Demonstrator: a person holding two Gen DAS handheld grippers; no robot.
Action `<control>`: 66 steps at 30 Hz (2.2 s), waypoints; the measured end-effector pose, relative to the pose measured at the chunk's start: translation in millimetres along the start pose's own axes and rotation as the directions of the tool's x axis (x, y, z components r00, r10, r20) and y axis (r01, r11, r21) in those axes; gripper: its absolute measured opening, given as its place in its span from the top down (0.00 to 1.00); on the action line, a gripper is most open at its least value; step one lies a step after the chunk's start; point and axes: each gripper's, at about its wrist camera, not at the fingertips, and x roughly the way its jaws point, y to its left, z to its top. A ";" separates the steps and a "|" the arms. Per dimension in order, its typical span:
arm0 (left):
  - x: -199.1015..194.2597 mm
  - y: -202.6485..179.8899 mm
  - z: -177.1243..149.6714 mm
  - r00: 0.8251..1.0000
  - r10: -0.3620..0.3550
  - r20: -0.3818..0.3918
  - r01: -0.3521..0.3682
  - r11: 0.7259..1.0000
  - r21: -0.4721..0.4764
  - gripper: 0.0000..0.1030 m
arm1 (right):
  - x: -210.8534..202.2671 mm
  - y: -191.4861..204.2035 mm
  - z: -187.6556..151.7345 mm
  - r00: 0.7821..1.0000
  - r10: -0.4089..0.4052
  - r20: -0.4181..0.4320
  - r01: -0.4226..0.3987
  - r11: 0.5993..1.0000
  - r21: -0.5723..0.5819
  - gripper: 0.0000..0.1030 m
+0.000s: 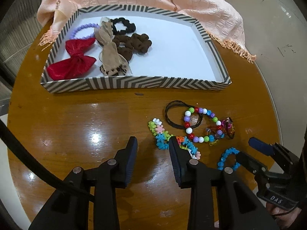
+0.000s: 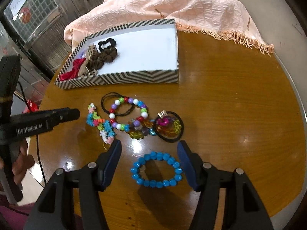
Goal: Organize jewelry
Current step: 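Grasp the flower-bead bracelet with left gripper while right gripper grasps the multicolour round-bead bracelet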
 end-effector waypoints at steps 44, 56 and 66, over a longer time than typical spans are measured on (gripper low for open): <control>38.1 -14.1 8.1 1.000 0.022 -0.019 -0.021 0.999 0.048 0.89 | 74.4 27.2 61.9 0.991 -0.014 -0.131 -0.027 0.952 -0.304 0.80; 3.3 -0.2 12.2 0.996 -0.086 0.028 0.084 0.995 0.058 1.00 | 21.5 36.0 70.4 0.998 0.067 -0.006 -0.067 0.961 -0.269 0.91; -34.6 8.3 18.6 0.989 -0.104 0.104 0.097 0.993 0.073 1.00 | -25.8 48.0 90.6 0.991 0.071 0.113 -0.038 0.961 -0.273 0.91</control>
